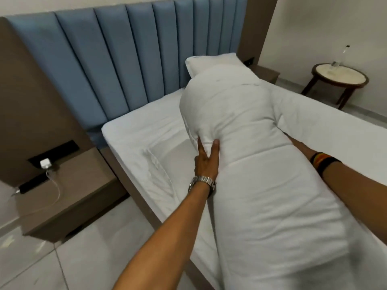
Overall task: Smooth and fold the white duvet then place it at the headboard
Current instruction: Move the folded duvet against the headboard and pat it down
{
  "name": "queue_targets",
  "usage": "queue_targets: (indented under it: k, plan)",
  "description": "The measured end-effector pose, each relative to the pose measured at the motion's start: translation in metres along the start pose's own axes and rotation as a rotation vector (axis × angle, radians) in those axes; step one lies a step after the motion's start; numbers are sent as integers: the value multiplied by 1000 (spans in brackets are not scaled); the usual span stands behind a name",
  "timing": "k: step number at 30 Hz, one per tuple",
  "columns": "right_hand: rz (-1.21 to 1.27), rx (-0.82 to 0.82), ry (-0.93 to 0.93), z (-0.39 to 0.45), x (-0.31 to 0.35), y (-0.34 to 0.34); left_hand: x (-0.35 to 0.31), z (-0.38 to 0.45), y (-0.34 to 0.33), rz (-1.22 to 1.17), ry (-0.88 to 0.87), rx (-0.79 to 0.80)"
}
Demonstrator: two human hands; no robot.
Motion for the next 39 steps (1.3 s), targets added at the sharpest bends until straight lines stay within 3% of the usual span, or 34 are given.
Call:
queue_targets:
  k: [8,14,19,23,26,31,34,37,39]
  plan:
    - [269,-109,-115,155,100,-50,-115,179,85,99,-77,73]
    - [614,-166,-159,280,175,-79,-182,332,116,187,-60,142]
    - [701,-203,-283,396,196,-111,-236,463,139,233,-78,219]
    - [723,-298,-282,467,258,-124,-277,580,155,297,-97,318]
    - [820,-367,-410,523,263,-162,-290,664,166,340,-70,402]
    - [898,-393,-746,591,229,-287,-252,754,202,361,-2,509]
    - [838,-303,-960,597,217,-370,-177,767,232,677,-38,572]
    - [426,-425,-832,618,258,-372,-101,763,280,1084,-128,500]
    - [104,-557,-640,634,304,-345,-82,752,299,1189,-269,435]
Point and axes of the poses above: each hand's wrist, its own z-axis towards the middle knuckle, its own y-axis out of the back of the hand, x = y × z, the point moved 9 cm from there along z, towards the middle knuckle, and after that the axes turned 14 degrees about -z, right-handed, at the moved point
